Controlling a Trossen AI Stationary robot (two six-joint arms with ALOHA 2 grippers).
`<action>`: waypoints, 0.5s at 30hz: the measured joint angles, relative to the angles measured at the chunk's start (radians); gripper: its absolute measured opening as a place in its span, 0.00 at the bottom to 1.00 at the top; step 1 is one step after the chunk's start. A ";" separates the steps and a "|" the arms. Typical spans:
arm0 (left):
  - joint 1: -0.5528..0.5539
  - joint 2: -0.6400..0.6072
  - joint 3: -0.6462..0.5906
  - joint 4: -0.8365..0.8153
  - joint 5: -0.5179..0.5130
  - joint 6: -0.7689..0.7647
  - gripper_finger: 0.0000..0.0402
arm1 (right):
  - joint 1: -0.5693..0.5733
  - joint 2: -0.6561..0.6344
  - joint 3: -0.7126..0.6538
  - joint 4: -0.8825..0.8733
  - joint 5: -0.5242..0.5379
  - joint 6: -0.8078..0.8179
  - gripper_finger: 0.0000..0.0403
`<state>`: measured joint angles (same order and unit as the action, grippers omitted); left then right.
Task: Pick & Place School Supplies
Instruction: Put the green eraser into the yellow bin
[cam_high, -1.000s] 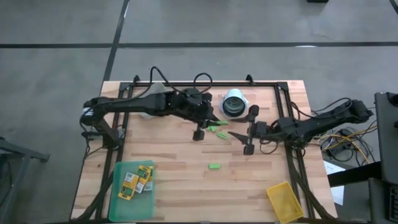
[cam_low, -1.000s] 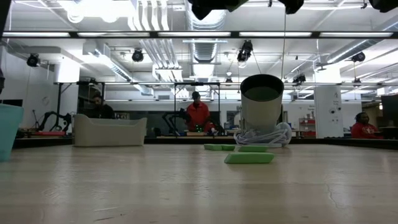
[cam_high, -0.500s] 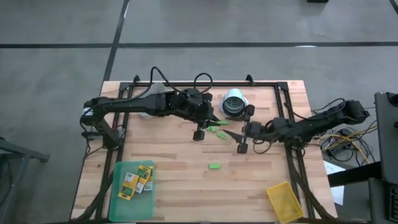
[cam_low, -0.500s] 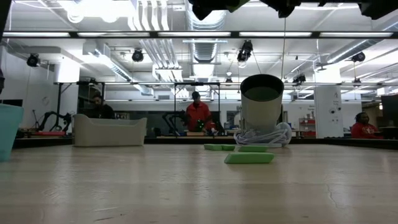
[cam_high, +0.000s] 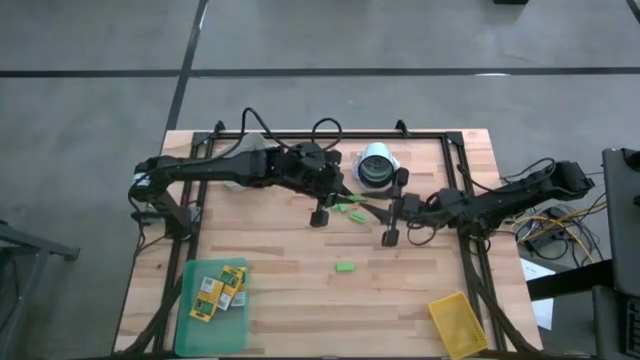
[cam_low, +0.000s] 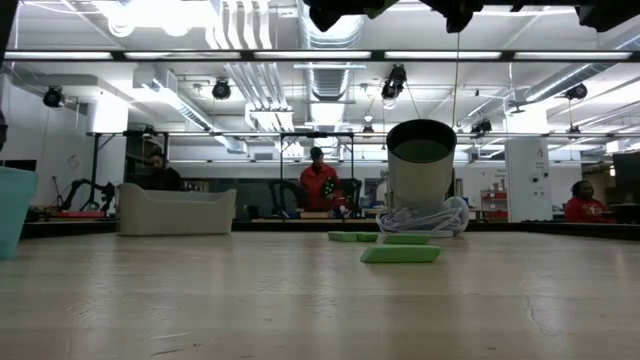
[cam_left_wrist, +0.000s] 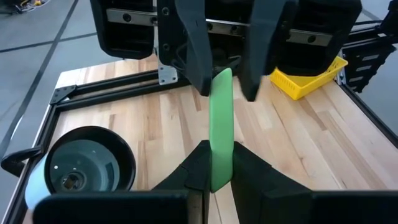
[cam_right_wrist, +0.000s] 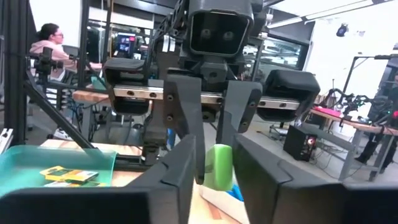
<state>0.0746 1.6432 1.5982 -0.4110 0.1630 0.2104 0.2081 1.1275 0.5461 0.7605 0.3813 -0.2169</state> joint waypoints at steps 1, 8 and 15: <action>0.000 0.000 0.000 0.000 0.000 0.000 0.11 | 0.000 0.000 0.000 0.000 0.000 0.000 0.22; -0.001 0.000 0.000 -0.004 0.001 0.000 0.11 | 0.000 0.000 0.000 0.001 0.003 0.000 0.08; -0.002 0.000 0.000 -0.004 0.008 0.000 0.11 | 0.001 0.000 0.000 0.001 0.003 0.000 0.06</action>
<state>0.0723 1.6432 1.5982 -0.4147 0.1709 0.2100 0.2092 1.1271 0.5461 0.7617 0.3847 -0.2173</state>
